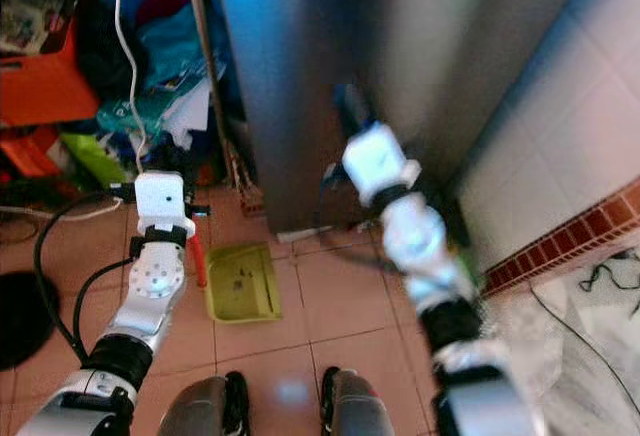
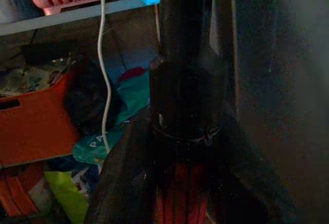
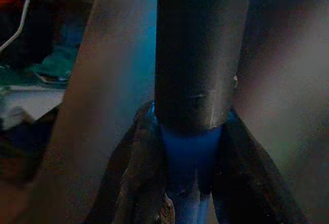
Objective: Sweep floor
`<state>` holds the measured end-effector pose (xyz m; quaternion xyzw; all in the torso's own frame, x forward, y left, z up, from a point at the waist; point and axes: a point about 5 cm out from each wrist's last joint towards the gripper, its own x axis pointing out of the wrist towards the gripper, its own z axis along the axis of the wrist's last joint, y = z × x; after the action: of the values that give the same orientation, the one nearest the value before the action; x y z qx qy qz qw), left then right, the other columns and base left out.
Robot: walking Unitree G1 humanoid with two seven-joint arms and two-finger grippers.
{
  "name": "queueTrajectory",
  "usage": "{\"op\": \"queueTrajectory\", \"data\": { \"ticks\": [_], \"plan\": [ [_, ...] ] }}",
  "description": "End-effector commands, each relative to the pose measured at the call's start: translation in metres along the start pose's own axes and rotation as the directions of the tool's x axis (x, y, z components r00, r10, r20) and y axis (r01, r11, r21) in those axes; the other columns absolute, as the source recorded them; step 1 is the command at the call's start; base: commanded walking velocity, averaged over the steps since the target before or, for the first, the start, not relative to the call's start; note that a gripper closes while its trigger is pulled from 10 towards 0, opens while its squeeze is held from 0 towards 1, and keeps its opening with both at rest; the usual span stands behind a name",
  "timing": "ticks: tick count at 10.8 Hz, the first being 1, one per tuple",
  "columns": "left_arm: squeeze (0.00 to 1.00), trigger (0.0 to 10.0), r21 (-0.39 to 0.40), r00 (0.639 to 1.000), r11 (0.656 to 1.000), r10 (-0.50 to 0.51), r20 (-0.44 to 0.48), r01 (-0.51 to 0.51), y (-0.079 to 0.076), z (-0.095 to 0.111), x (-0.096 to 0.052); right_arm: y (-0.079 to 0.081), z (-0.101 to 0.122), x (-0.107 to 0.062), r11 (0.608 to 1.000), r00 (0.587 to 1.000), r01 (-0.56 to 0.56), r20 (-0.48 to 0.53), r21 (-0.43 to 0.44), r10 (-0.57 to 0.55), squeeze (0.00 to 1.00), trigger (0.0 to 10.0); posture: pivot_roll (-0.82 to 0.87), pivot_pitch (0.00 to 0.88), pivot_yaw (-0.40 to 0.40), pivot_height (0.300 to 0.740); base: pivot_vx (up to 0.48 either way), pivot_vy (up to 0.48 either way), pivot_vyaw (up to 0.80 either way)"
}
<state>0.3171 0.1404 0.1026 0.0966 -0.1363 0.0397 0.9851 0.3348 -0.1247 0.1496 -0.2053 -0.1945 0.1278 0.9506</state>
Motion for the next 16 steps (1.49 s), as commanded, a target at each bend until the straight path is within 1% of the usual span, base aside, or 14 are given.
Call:
{"op": "queueTrajectory", "data": {
  "ticks": [1,2,3,4,6,7,8,10,11,12,13,14,15,16],
  "plan": [
    [0.00,10.0,0.038,0.994,0.999,-0.035,-0.103,0.039,-0.001,-0.018,-0.013,0.003,-0.002,-0.001,0.998,0.999,0.038,-0.020,0.047,-0.037,0.00,10.0,-0.03,0.256,-0.015,0.740,0.000,0.000,0.00],
    [0.00,10.0,0.034,0.994,0.998,-0.041,-0.104,0.044,-0.002,-0.017,-0.011,0.014,-0.006,-0.003,0.991,0.996,0.069,-0.057,0.117,-0.062,0.00,10.0,-0.03,0.255,-0.013,0.740,0.000,0.000,0.00],
    [0.00,10.0,0.034,0.993,0.998,-0.041,-0.108,0.045,-0.002,-0.018,-0.009,0.020,-0.007,-0.004,0.980,0.993,0.098,-0.085,0.174,-0.085,0.00,10.0,-0.04,0.251,-0.012,0.740,0.000,0.000,0.00],
    [0.00,10.0,0.033,0.992,0.998,-0.041,-0.115,0.045,-0.002,-0.018,-0.006,0.025,-0.010,-0.002,0.939,0.979,0.177,-0.155,0.296,-0.136,0.00,10.0,-0.05,0.246,-0.013,0.740,0.000,0.000,0.00],
    [0.00,10.0,0.026,0.992,0.998,-0.045,-0.120,0.049,-0.005,-0.017,-0.004,0.024,-0.010,-0.001,0.862,0.956,0.259,-0.242,0.436,-0.165,0.00,10.0,-0.06,0.233,-0.018,0.740,0.000,0.000,0.00],
    [0.00,10.0,0.020,0.991,0.999,-0.047,-0.122,0.050,-0.007,-0.017,-0.004,0.021,-0.009,-0.001,0.852,0.951,0.276,-0.258,0.445,-0.173,0.00,10.0,-0.07,0.222,-0.024,0.740,0.000,0.000,0.00],
    [0.00,10.0,0.015,0.991,0.999,-0.049,-0.124,0.052,-0.009,-0.017,-0.004,0.012,-0.007,-0.001,0.883,0.948,0.281,-0.253,0.375,-0.194,0.00,10.0,-0.07,0.222,-0.024,0.740,0.000,0.000,0.00],
    [0.00,10.0,0.009,0.990,0.998,-0.053,-0.128,0.054,-0.011,-0.018,-0.004,-0.010,-0.005,0.004,0.883,0.923,0.355,-0.267,0.306,-0.279,0.00,10.0,-0.08,0.217,-0.028,0.740,0.000,0.000,0.00],
    [0.00,10.0,0.011,0.990,0.998,-0.055,-0.130,0.057,-0.010,-0.018,-0.005,-0.008,-0.001,0.008,0.875,0.920,0.358,-0.283,0.327,-0.270,0.00,10.0,-0.08,0.212,-0.023,0.740,0.000,0.000,0.00],
    [0.00,10.0,0.011,0.990,0.998,-0.056,-0.131,0.058,-0.010,-0.019,-0.004,-0.002,-0.002,0.009,0.850,0.916,0.359,-0.320,0.384,-0.242,0.00,10.0,-0.08,0.212,-0.021,0.740,0.000,0.000,0.00],
    [0.00,10.0,0.012,0.990,0.998,-0.057,-0.130,0.059,-0.010,-0.018,-0.003,0.012,0.000,0.010,0.827,0.922,0.309,-0.363,0.469,-0.139,0.00,10.0,-0.07,0.209,-0.024,0.740,0.000,0.000,0.00],
    [0.00,10.0,0.011,0.990,0.998,-0.057,-0.129,0.059,-0.010,-0.018,-0.002,0.020,0.005,0.008,0.826,0.927,0.231,-0.374,0.514,-0.026,0.00,10.0,-0.08,0.209,-0.023,0.740,0.000,0.000,0.00],
    [0.00,10.0,0.008,0.990,0.998,-0.060,-0.130,0.062,-0.011,-0.018,-0.002,0.018,0.009,0.004,0.833,0.929,0.182,-0.368,0.522,0.027,0.00,10.0,-0.08,0.209,-0.023,0.740,0.000,0.000,0.00],
    [0.00,10.0,0.006,0.989,0.998,-0.065,-0.134,0.067,-0.012,-0.019,-0.003,0.013,0.012,-0.001,0.820,0.932,0.128,-0.351,0.557,0.093,0.00,10.0,-0.08,0.211,-0.022,0.740,0.000,0.000,0.00]
  ]
}}
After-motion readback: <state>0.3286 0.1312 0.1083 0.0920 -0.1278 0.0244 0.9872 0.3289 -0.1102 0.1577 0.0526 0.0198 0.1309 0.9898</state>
